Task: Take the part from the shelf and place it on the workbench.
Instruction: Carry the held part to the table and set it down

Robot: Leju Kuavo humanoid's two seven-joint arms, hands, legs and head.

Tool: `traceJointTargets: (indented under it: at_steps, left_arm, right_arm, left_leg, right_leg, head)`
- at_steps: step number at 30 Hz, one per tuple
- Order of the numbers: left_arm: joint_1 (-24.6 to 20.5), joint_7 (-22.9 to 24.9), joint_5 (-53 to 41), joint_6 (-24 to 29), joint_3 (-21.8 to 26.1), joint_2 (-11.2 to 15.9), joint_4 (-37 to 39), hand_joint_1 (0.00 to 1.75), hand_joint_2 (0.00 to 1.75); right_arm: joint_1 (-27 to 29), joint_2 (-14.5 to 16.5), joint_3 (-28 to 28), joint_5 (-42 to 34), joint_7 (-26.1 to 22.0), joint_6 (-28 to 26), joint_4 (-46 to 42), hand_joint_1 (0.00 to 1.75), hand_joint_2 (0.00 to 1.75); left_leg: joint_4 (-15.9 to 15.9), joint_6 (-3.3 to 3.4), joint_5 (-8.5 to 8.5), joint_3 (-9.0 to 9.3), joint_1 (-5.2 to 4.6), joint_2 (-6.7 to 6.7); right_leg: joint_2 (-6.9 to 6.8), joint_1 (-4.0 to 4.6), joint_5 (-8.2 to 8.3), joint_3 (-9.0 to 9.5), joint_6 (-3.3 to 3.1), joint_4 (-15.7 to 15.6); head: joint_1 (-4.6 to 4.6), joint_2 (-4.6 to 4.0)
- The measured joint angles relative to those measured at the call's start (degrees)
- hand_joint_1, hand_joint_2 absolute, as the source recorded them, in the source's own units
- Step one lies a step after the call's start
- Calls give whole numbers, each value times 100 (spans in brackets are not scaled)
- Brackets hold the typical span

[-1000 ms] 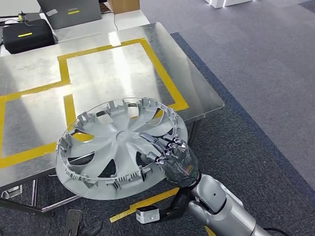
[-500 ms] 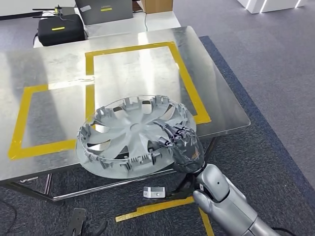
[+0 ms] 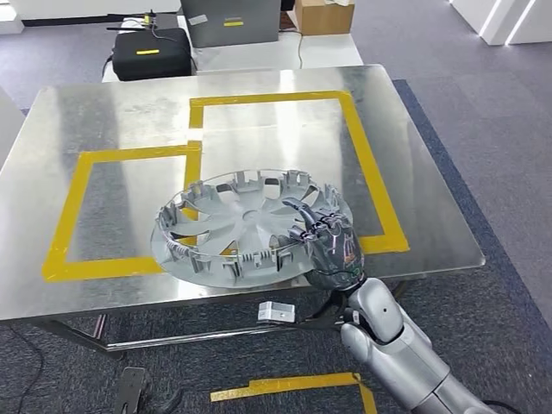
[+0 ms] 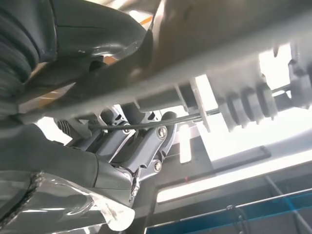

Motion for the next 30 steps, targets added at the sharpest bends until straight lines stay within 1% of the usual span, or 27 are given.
traceJointTargets:
  at_steps: [1,2,4,5,6,7,8,10,11,12,13,14,15,16,17,18,19,20,21,22,23,25,26,27,28,29,30]
  left_arm:
    - [-2,0,-1,-2,-8,1,0,0,175]
    - [-11,-1,-1,-3,-16,1,0,0,175]
    - [-30,-1,-4,-9,-28,-2,0,0,175]
    - [-33,-1,-7,-14,-31,-4,0,0,175]
    - [-28,0,-10,-17,-32,-5,0,0,175]
    - [-21,1,-13,-21,-34,-5,0,0,175]
    - [-15,1,-14,-21,-35,-5,0,0,175]
    - [-12,2,-14,-23,-37,-7,1,0,175]
    - [-15,4,-14,-23,-38,-8,1,0,175]
    - [-15,7,-12,-28,-40,-9,2,0,175]
    - [-12,9,-10,-40,-43,-11,3,0,175]
    - [-8,9,-7,-61,-47,-13,4,0,175]
    - [-4,8,-3,-86,-54,-9,3,0,175]
    - [-6,2,-1,-113,-64,-7,2,0,175]
    - [-16,-3,1,-139,-74,-2,1,0,175]
    - [-27,-8,1,-160,-83,1,0,0,175]
    - [-35,-11,0,-177,-95,-1,0,0,175]
    - [-34,-10,-1,-189,-105,-1,0,0,175]
    - [-24,-9,-1,-197,-115,0,0,0,175]
    - [-13,-7,-1,-203,-123,1,0,0,175]
    - [-6,-3,-2,-209,-127,2,0,0,175]
    - [-6,6,-9,-220,-133,8,0,0,175]
    - [-12,15,-16,-225,-139,14,0,0,175]
    - [-20,29,-28,-230,-150,21,0,0,175]
    - [-20,49,-39,-234,-163,28,0,0,175]
    - [-18,69,-50,-239,-178,33,0,0,175]
    - [-13,84,-60,-246,-192,37,0,0,175]
  right_arm:
    - [-10,7,-14,-2,0,2,14,175,175]
    - [-17,10,-24,-4,-1,5,27,175,175]
    - [-25,10,-44,-9,-2,22,61,175,175]
    - [-25,10,-59,-15,-2,42,85,175,175]
    - [-25,10,-77,-24,-1,65,114,175,175]
    - [-25,10,-93,-34,0,87,148,175,175]
    - [-25,10,-104,-47,1,104,184,175,175]
    - [-26,10,-130,-76,1,120,258,175,175]
    - [-36,11,-147,-94,1,134,301,175,175]
    - [-50,22,-171,-113,1,158,350,175,175]
    - [-71,32,-198,-140,1,192,402,175,175]
    - [-98,50,-228,-169,2,244,456,175,175]
    - [-130,73,-265,-200,2,311,515,175,175]
    - [-166,92,-304,-236,3,386,585,175,175]
    - [-208,113,-340,-269,4,469,664,175,175]
    - [-246,127,-372,-303,8,548,745,175,175]
    - [-272,134,-403,-337,17,626,832,175,175]
    - [-291,137,-431,-367,27,700,916,175,175]
    - [-298,137,-460,-392,38,769,999,175,175]
    - [-304,138,-483,-414,50,840,1078,175,175]
    - [-319,140,-498,-431,70,919,1150,175,175]
    - [-386,146,-517,-476,141,1128,1284,175,175]
    - [-447,152,-525,-518,193,1267,1371,175,175]
    - [-517,160,-539,-578,251,1429,1477,175,175]
    - [-583,167,-557,-641,315,1601,1598,175,175]
    - [-646,179,-578,-707,381,1752,1727,175,175]
    - [-712,192,-605,-764,442,1879,1850,175,175]
  left_leg:
    - [-11,39,-24,56,14,-54]
    - [-20,72,-49,108,25,-110]
    - [-27,116,-117,167,28,-217]
    - [-26,123,-155,195,24,-279]
    - [-26,125,-196,234,18,-338]
    - [-25,122,-241,289,13,-401]
    - [-24,116,-291,357,8,-465]
    - [-22,90,-395,495,2,-575]
    - [-22,70,-435,531,4,-621]
    - [-25,39,-463,545,15,-658]
    - [-25,5,-477,550,23,-689]
    - [-36,-24,-482,555,31,-710]
    - [-19,-53,-494,559,32,-690]
    - [57,-81,-509,535,21,-607]
    - [231,-115,-553,445,18,-492]
    - [511,-155,-629,287,22,-366]
    - [851,-194,-727,78,31,-266]
    - [1175,-223,-829,-142,48,-221]
    - [1381,-238,-873,-312,60,-204]
    - [1425,-242,-824,-400,67,-197]
    - [1271,-236,-663,-387,69,-191]
    - [607,-200,-174,-159,55,-147]
    - [305,-177,-41,-50,35,-111]
    - [87,-150,9,29,12,-80]
    - [-13,-122,12,63,-8,-61]
    - [-38,-98,-22,66,-21,-71]
    - [-72,-70,5,86,-16,-87]
  right_leg:
    - [60,-9,-1,-56,20,148]
    - [142,-18,-36,-199,34,397]
    - [320,-25,-257,-707,47,1110]
    - [365,-24,-397,-971,50,1410]
    - [387,-21,-488,-1171,48,1567]
    - [399,-19,-456,-1275,38,1533]
    - [415,-19,-283,-1293,22,1324]
    - [526,-18,303,-1191,-27,645]
    - [592,-15,496,-1136,-51,366]
    - [644,-7,635,-1091,-82,205]
    - [660,8,650,-1065,-117,148]
    - [632,17,648,-1017,-153,116]
    - [599,14,676,-960,-186,92]
    - [559,5,662,-902,-214,53]
    - [519,-11,653,-838,-242,22]
    - [477,-21,630,-782,-261,-2]
    - [433,-21,596,-736,-279,-9]
    - [392,-20,559,-697,-291,-9]
    - [357,-19,521,-657,-291,-8]
    - [327,-19,482,-612,-289,-8]
    - [303,-18,445,-561,-285,-7]
    - [267,-16,374,-459,-268,-9]
    - [254,-13,347,-423,-252,-11]
    - [244,-6,322,-414,-226,-6]
    - [232,1,300,-409,-195,-3]
    - [217,7,280,-406,-158,-3]
    - [206,13,253,-409,-119,0]
  head:
    - [6,0]
    - [22,0]
    - [42,0]
    - [46,0]
    - [45,0]
    - [45,0]
    - [46,0]
    - [40,0]
    - [34,0]
    - [25,0]
    - [18,0]
    - [18,0]
    - [17,0]
    - [8,0]
    - [-6,0]
    - [-18,0]
    - [-32,0]
    - [-34,0]
    - [-34,0]
    - [-34,0]
    - [-34,0]
    - [-32,0]
    - [-31,0]
    - [-32,0]
    - [-31,0]
    - [-30,0]
    - [-30,0]
